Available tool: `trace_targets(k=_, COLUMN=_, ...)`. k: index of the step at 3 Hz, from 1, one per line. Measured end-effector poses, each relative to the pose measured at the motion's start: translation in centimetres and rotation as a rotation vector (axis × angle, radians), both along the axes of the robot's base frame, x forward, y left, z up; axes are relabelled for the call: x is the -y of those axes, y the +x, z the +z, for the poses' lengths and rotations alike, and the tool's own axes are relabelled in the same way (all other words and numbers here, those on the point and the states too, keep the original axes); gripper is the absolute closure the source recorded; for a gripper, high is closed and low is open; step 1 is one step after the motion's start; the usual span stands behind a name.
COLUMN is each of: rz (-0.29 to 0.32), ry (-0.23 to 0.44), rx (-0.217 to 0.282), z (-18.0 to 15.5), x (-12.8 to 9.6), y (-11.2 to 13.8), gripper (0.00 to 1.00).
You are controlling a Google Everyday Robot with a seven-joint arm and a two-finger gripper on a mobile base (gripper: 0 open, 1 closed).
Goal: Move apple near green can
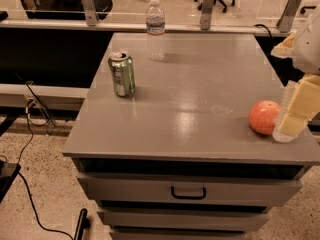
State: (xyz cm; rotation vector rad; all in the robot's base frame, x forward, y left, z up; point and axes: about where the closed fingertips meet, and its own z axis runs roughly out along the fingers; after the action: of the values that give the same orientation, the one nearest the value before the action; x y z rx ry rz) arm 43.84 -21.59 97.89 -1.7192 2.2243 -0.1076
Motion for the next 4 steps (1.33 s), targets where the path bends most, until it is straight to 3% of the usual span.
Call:
trace_targets(k=2, rz=-0.011, ry=-0.006, rx=-0.003, z=-0.2, x=0.2, y=0.0, gripper=0.00)
trace_targets(k=4, rz=-0.030, ry=0.046, rx=-0.054, z=-5.2, x=2.6, y=1.9, gripper=0.00)
